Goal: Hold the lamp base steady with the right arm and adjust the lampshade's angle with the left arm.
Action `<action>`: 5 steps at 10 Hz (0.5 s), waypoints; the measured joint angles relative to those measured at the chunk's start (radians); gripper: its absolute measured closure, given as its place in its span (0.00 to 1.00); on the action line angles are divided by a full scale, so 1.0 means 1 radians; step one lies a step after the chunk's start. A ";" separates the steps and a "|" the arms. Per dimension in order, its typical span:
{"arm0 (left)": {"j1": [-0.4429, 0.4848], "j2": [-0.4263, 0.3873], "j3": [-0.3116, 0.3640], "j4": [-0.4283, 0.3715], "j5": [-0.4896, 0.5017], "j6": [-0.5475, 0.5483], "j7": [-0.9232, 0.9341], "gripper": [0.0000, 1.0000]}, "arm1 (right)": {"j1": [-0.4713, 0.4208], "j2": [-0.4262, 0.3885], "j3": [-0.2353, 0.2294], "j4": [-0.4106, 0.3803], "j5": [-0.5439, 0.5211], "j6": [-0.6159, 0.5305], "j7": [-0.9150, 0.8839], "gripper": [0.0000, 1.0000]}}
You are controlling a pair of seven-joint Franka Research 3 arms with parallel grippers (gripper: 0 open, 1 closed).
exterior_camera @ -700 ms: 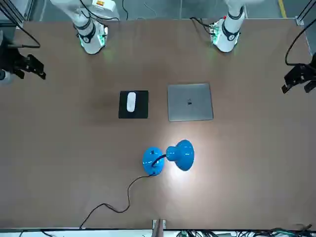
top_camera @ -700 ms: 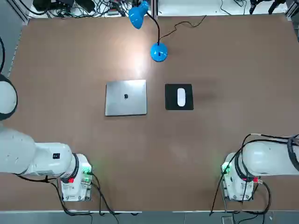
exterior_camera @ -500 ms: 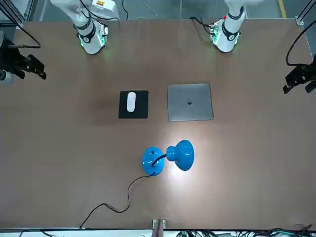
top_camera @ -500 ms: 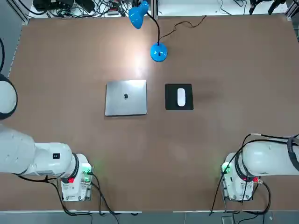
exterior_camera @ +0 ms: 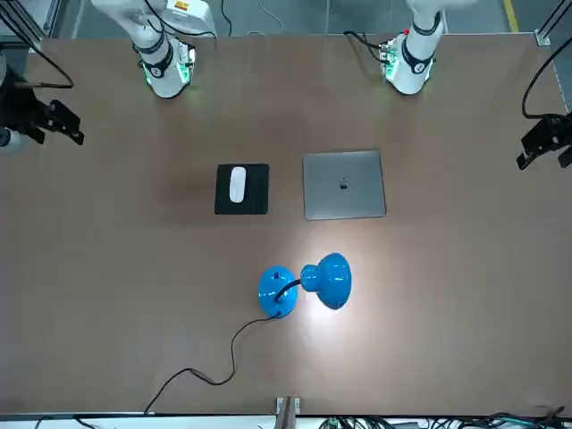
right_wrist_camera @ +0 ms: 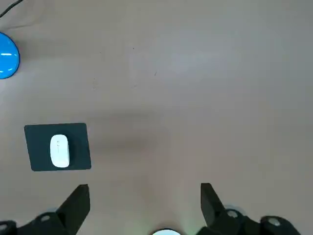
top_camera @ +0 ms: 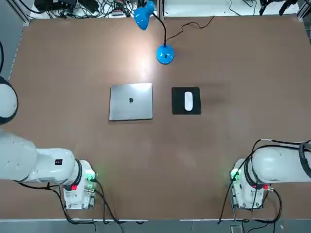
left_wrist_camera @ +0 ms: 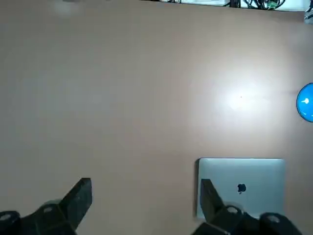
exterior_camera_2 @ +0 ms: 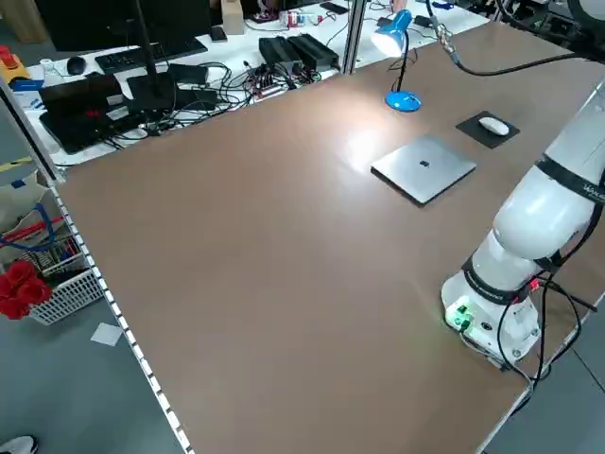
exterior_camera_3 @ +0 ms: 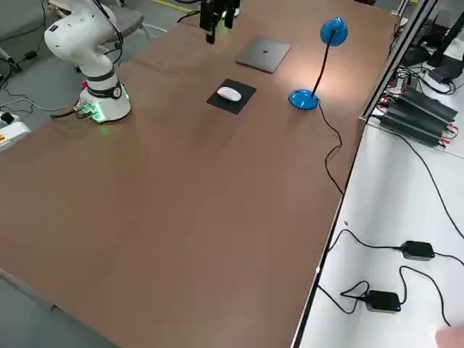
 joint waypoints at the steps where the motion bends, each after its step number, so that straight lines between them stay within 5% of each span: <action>1: -0.001 0.001 0.000 0.003 0.000 0.002 0.001 0.02 | 0.000 0.000 0.000 0.000 0.000 -0.001 0.000 0.00; 5: -0.016 0.112 -0.068 0.128 -0.002 0.010 0.016 0.02 | 0.002 0.000 0.004 0.000 0.001 0.004 0.000 0.00</action>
